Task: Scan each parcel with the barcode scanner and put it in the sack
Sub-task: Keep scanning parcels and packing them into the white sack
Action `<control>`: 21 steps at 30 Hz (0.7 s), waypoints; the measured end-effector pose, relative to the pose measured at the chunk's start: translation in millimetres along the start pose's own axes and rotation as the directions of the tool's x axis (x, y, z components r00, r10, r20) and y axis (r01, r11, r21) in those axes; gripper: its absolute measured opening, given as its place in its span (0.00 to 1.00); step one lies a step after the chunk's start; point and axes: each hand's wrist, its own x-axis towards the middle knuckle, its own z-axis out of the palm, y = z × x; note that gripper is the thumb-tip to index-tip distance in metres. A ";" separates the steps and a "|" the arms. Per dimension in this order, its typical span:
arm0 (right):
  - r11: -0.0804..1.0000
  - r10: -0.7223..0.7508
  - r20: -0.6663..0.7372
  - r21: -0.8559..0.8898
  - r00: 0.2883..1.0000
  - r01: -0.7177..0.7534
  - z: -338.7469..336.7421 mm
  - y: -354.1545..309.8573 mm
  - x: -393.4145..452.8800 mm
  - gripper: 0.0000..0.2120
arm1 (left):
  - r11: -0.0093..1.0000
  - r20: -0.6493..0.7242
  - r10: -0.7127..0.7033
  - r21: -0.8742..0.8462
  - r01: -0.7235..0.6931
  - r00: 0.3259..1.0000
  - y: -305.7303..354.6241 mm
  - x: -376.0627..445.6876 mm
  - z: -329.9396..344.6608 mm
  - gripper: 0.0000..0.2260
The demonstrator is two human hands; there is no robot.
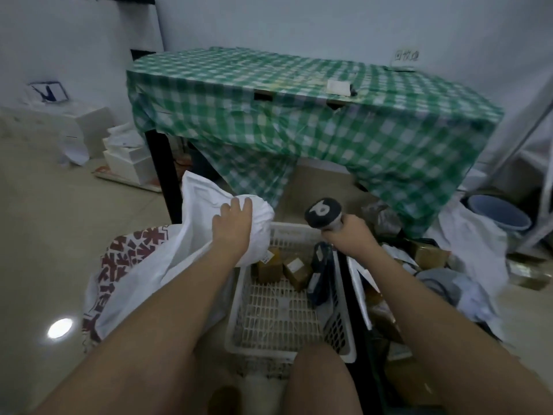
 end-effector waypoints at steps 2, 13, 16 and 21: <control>0.976 0.016 0.053 -0.218 0.998 -0.005 -5.1 26.3 -5.6 0.08 | 0.991 -0.121 0.131 0.046 -0.126 0.984 10.9 -2.7 8.8 0.32; 0.977 0.153 0.058 0.144 0.987 -0.160 47.8 119.2 -5.2 0.10 | 0.779 0.280 0.544 0.182 -0.600 0.791 56.1 -20.0 101.1 0.23; 0.961 0.167 0.062 0.211 0.984 -0.177 59.8 126.4 6.8 0.11 | 0.826 0.390 0.437 0.182 -0.533 0.810 44.4 -20.2 135.4 0.25; 0.952 0.208 0.078 0.214 0.975 -0.220 74.8 139.3 29.9 0.10 | 0.898 0.725 0.187 0.148 -0.415 0.663 45.6 -33.8 170.2 0.23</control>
